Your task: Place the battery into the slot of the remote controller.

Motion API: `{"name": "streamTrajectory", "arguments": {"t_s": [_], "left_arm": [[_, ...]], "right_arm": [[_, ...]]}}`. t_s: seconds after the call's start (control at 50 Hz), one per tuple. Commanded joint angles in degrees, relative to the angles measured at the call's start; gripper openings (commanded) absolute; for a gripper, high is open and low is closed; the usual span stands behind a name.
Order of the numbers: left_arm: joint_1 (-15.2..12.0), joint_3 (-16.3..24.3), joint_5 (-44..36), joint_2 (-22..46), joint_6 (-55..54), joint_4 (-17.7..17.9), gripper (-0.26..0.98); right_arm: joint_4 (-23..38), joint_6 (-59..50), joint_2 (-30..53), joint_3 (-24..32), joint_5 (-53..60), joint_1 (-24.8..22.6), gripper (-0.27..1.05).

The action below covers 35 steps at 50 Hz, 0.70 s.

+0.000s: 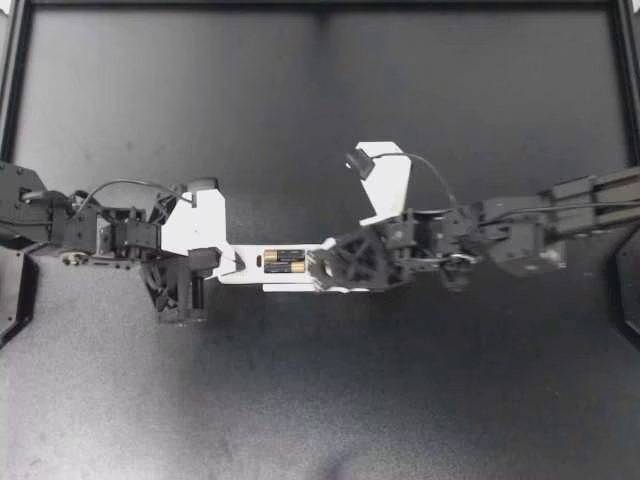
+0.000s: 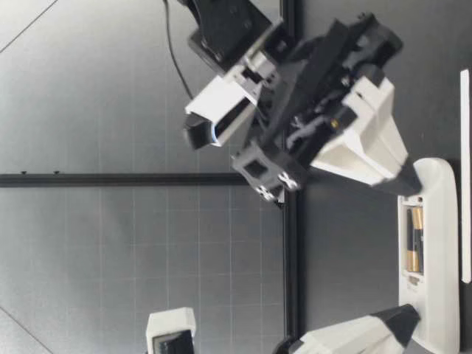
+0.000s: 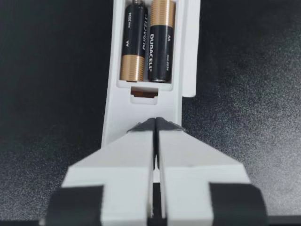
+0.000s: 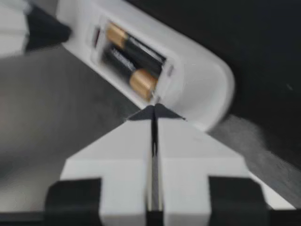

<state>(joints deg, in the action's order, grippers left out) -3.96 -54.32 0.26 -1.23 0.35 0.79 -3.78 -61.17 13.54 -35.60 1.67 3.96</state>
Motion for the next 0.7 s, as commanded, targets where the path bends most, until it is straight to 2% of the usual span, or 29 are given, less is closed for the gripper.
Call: {"name": "streamTrajectory", "arguments": {"t_s": [0.0, 0.22, 0.3, 0.68], "left_arm": [[-0.2, 1.5, -0.4, -1.3, 0.0, 0.0, -0.19], [-0.2, 5.1, -1.4, -1.1, 0.2, 0.0, -0.19], [-0.2, 6.4, -1.5, 0.1, 0.2, 0.0, -0.19], [-0.2, 11.6, -1.1, 6.9, 0.0, 0.0, -0.19]], "right_arm": [[5.6, 0.2, -5.4, 0.0, -0.9, 0.2, -0.17], [22.2, 0.2, -10.2, -0.6, -6.2, 0.3, -0.16], [26.5, 0.1, -10.5, -0.5, -7.6, 0.3, -0.16], [27.9, 0.1, -11.2, -2.8, -8.2, 0.3, -0.16]]}}
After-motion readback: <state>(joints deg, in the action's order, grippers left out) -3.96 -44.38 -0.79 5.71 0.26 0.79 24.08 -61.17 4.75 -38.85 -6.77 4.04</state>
